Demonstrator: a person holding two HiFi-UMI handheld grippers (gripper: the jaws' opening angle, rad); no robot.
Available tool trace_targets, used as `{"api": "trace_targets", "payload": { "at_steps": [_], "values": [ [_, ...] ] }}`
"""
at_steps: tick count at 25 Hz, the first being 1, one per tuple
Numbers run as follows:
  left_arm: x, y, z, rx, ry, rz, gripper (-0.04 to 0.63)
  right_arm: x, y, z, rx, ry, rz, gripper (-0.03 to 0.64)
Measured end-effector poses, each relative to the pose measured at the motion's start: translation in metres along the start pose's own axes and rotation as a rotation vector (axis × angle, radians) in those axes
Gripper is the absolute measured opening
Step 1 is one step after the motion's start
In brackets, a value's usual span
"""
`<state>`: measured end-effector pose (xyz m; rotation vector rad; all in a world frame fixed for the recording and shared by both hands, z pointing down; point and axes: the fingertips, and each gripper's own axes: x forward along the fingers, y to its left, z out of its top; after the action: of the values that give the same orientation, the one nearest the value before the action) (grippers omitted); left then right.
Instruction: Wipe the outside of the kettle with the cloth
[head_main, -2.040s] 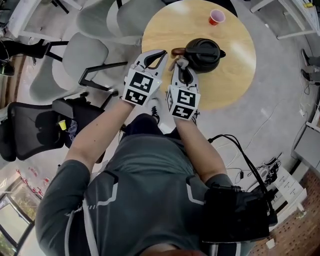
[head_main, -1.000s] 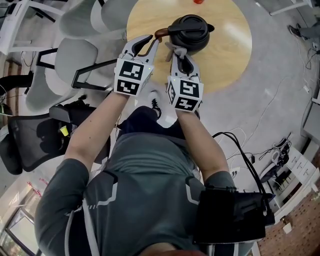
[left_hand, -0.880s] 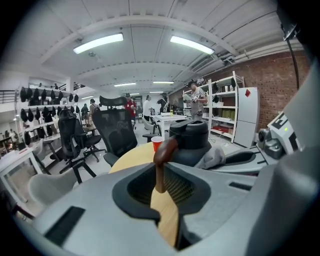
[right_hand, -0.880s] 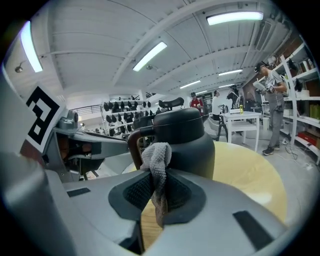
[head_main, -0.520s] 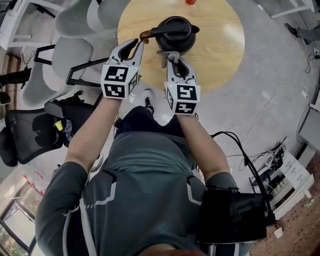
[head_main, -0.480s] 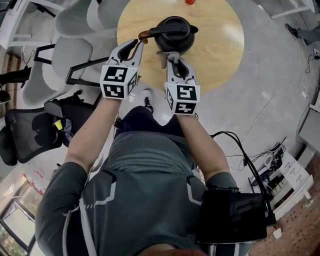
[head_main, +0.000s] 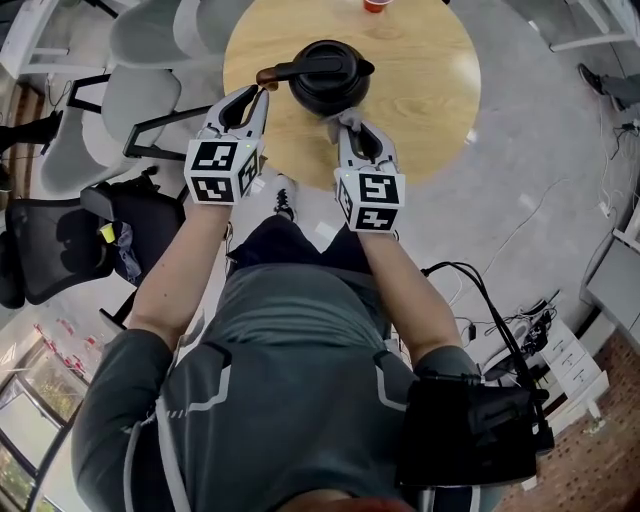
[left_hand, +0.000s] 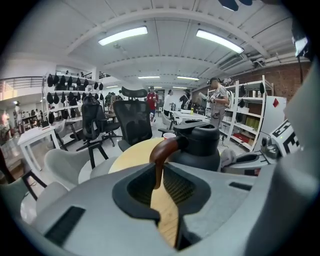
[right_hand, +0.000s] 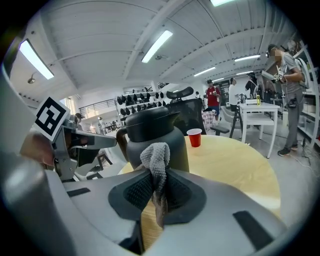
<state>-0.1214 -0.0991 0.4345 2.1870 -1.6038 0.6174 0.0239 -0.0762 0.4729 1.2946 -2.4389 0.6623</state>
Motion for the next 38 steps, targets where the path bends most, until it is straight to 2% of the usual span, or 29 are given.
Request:
{"api": "trace_targets", "payload": {
  "at_steps": [10,18,21,25,29,32,38],
  "values": [
    [0.001,0.0,0.002,-0.013,-0.012,0.078,0.052,0.007,-0.038,0.012,-0.058,0.022,0.043,0.057],
    [0.003,-0.001,-0.001,-0.054,-0.022,0.137,0.052,0.017,-0.054,0.017,-0.169,0.05,0.125,0.057],
    [0.004,-0.001,-0.002,-0.066,-0.024,0.154,0.052,0.022,-0.059,0.022,-0.216,0.058,0.166,0.057],
    [0.003,0.001,-0.003,-0.079,-0.03,0.181,0.052,0.031,-0.062,0.029,-0.335,0.059,0.217,0.057],
    [0.004,0.002,-0.002,-0.044,-0.026,0.227,0.052,0.042,-0.067,0.035,-0.414,0.054,0.281,0.058],
    [0.003,0.0,-0.002,-0.057,-0.027,0.241,0.052,0.047,-0.069,0.041,-0.459,0.037,0.329,0.057],
    [0.003,-0.002,0.001,-0.056,-0.012,0.273,0.052,0.059,-0.069,0.051,-0.526,0.021,0.479,0.057]
  ]
}}
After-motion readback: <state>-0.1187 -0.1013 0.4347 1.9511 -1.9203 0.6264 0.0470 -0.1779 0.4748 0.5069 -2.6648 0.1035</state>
